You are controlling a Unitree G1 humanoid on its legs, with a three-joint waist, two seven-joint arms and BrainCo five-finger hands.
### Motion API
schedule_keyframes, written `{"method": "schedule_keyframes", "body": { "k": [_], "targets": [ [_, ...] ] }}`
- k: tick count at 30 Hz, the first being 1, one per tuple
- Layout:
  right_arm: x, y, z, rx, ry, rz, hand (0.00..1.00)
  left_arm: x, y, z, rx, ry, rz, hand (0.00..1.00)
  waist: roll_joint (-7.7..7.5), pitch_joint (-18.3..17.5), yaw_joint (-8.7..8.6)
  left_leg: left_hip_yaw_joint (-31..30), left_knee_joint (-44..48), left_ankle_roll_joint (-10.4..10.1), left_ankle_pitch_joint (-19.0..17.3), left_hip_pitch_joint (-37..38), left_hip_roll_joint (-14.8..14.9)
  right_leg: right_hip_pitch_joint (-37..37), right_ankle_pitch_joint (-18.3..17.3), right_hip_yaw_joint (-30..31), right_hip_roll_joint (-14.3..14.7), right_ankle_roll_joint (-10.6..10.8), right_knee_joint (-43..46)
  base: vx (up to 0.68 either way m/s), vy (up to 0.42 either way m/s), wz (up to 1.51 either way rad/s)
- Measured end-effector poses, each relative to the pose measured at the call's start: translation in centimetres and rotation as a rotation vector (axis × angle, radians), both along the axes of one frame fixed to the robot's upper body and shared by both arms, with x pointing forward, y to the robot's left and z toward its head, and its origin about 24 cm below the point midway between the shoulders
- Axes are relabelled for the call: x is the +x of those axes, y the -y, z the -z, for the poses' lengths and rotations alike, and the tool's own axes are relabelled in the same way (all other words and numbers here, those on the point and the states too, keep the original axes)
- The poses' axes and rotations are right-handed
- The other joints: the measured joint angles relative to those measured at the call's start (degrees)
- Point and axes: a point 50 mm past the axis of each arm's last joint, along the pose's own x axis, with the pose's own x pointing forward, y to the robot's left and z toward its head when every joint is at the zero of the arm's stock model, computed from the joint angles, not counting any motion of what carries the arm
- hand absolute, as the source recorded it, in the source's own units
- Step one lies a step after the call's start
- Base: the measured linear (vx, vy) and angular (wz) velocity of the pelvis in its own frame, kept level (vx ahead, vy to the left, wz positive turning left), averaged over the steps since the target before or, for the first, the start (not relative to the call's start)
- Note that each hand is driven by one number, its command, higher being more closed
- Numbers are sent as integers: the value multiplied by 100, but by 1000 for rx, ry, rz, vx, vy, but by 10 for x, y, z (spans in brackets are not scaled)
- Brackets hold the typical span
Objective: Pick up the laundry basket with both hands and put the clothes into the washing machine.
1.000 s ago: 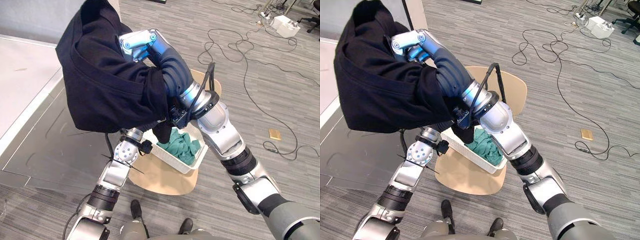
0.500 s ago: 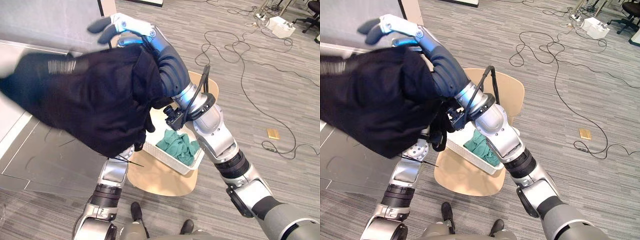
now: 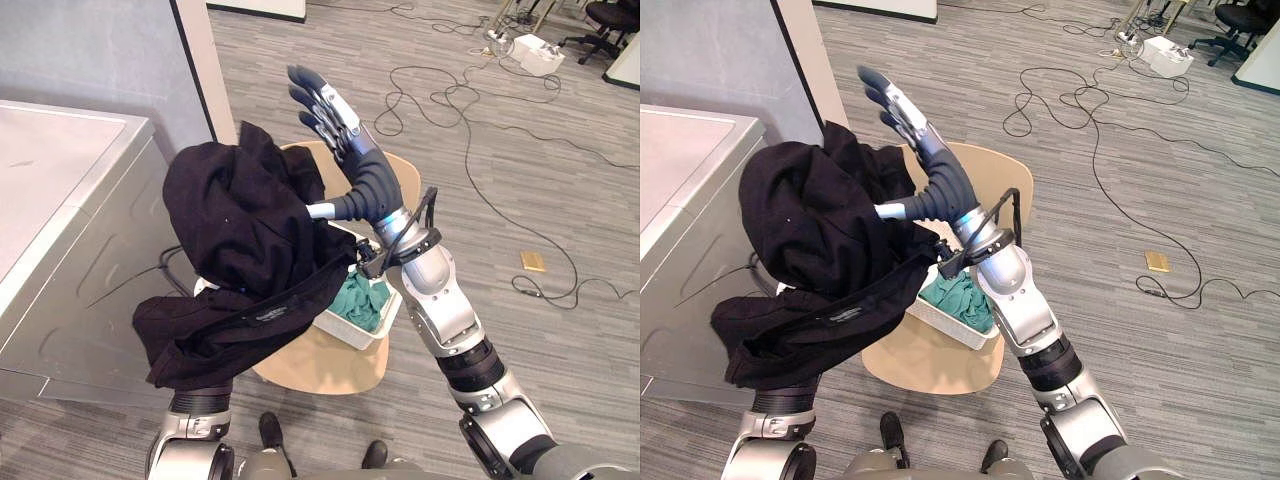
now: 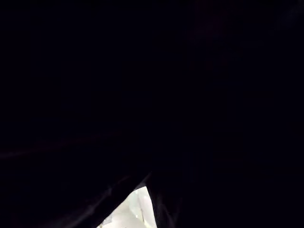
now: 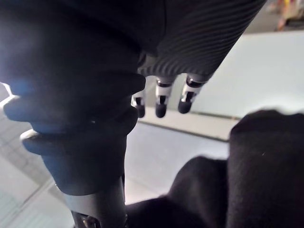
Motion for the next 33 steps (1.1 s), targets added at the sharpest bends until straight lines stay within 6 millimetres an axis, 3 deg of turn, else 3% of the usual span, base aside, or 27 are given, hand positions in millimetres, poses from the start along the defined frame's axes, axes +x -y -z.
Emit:
{"method": "schedule_keyframes", "body": {
  "k": [1,3,6,7,10,12,13,14,15,16,17,18,19,20,21,22,23,24,26,27,28,29,30,31,33],
  "targets": [
    [3,19,13,26,-59,80,0,-4,-11,0,-30,5,-38,100,47,-28,-6,11,0,4,-4,-2,-6,9,34,12,6,6,-58,14,2,-3],
    [5,37,23,40,-96,170,0,-13,-23,0,-61,24,-77,100,76,-45,-24,32,1,5,-13,-1,-6,27,54,40,15,8,-97,23,-4,-7],
    [-2,108,47,106,-179,515,0,-48,-50,10,-141,44,-190,100,93,-54,-33,21,4,5,-14,10,14,119,99,72,70,7,-217,41,-21,1],
    [-7,133,53,112,-191,648,0,-58,-60,19,-163,21,-244,100,101,-52,-33,-17,39,5,-14,-2,29,153,99,36,86,7,-242,23,-23,11],
    [-24,180,64,95,-215,908,0,-72,-72,37,-212,-37,-310,100,107,-49,-54,-254,241,3,-40,-125,62,289,91,-185,114,-1,-293,13,-20,40],
    [-46,221,79,90,-275,1139,0,-82,-81,48,-239,-71,-358,100,149,-23,-88,-489,626,9,-169,-422,192,331,19,-491,186,-47,-234,-32,-28,62],
    [-52,230,86,91,-303,1188,0,-86,-84,51,-247,-79,-371,100,161,-16,-87,-487,731,31,-190,-480,217,331,-33,-539,193,-73,-148,-61,-3,53],
    [-60,244,99,89,-372,1270,0,-93,-90,56,-263,-98,-397,100,216,18,-101,-381,961,157,-274,-549,294,348,-131,-651,183,-128,72,-98,32,45],
    [-70,257,112,80,-437,1352,0,-99,-94,60,-270,-114,-417,100,283,58,-125,-199,1056,373,-609,-589,373,402,-205,-804,164,-132,225,-105,41,50],
    [-76,264,120,73,-474,1387,0,-100,-95,62,-276,-119,-418,100,286,54,-170,82,1146,443,-817,-587,436,442,-207,-901,139,-134,218,-76,79,86],
    [-93,279,136,47,-562,1485,0,-101,-95,63,-298,-114,-411,100,235,68,-279,734,1821,777,-1250,-678,706,505,-227,-1220,-49,-146,175,-86,97,95],
    [-109,293,155,22,-679,1563,0,-102,-93,65,-304,-124,-400,100,343,82,-324,1199,3202,1077,-1596,-841,1282,552,-263,-1437,-127,-192,362,-47,117,89],
    [-117,298,165,6,-743,1594,0,-103,-93,67,-306,-134,-398,100,411,63,-325,1351,3678,1023,-1709,-810,1502,595,-263,-1519,-148,-191,412,-40,130,66],
    [-138,305,183,-20,-855,1657,0,-104,-91,71,-318,-149,-384,100,545,0,-378,1566,4193,923,-1791,-710,1818,698,-270,-1750,-167,-180,498,17,173,74],
    [-161,312,197,-38,-946,1708,0,-102,-86,72,-334,-152,-355,100,755,-90,-416,1562,4137,585,-1763,-623,1861,720,-304,-1971,-187,-130,678,-11,197,118],
    [-183,318,212,-27,-1048,1758,0,-100,-82,71,-341,-147,-331,100,882,-98,-512,1527,3868,208,-1981,-642,1654,734,-385,-2176,-338,-87,953,-35,267,163],
    [-209,318,236,16,-1213,1798,0,-95,-78,67,-342,-127,-304,100,867,-83,-598,1357,3421,183,-2195,-663,1247,717,-560,-2436,-697,-23,1365,-30,253,162],
    [-220,315,250,43,-1299,1802,0,-94,-77,66,-345,-121,-290,100,796,-40,-598,1245,3343,202,-2248,-703,1018,713,-629,-2527,-946,-10,1579,-32,343,164],
    [-248,303,284,110,-1531,1770,0,-92,-73,70,-380,-131,-258,100,670,57,-577,1021,3167,358,-2352,-697,409,708,-712,-2692,-1741,-153,2523,4,460,145],
    [-262,293,302,159,-1656,1724,0,-88,-67,74,-384,-150,-227,100,580,135,-553,785,3156,488,-2428,-585,-12,699,-682,-2463,-2284,-488,3217,51,490,139],
    [-266,285,311,185,-1715,1686,0,-86,-63,75,-388,-160,-207,100,570,209,-534,588,3157,585,-2464,-518,-199,593,-635,-2079,-2477,-966,3607,57,407,124],
    [-270,279,317,214,-1751,1656,0,-85,-59,76,-389,-167,-192,100,569,222,-522,486,3156,660,-2489,-492,-273,484,-705,-1699,-2479,-1139,3865,81,316,106],
    [-275,263,330,274,-1819,1595,0,-82,-51,77,-387,-177,-155,100,544,262,-505,247,3087,681,-2502,-407,-424,195,-885,-906,-2258,-1062,4365,65,241,93],
    [-276,252,336,297,-1852,1563,0,-80,-47,76,-385,-181,-134,100,542,275,-488,174,2972,689,-2499,-312,-523,64,-977,-588,-2114,-1037,4600,108,280,105],
    [-278,210,355,372,-1951,1408,0,-75,-28,73,-380,-184,-47,100,382,371,-515,-164,2335,704,-2475,79,-874,-536,-1308,133,-1425,-783,5316,127,233,99]
  ]
}}
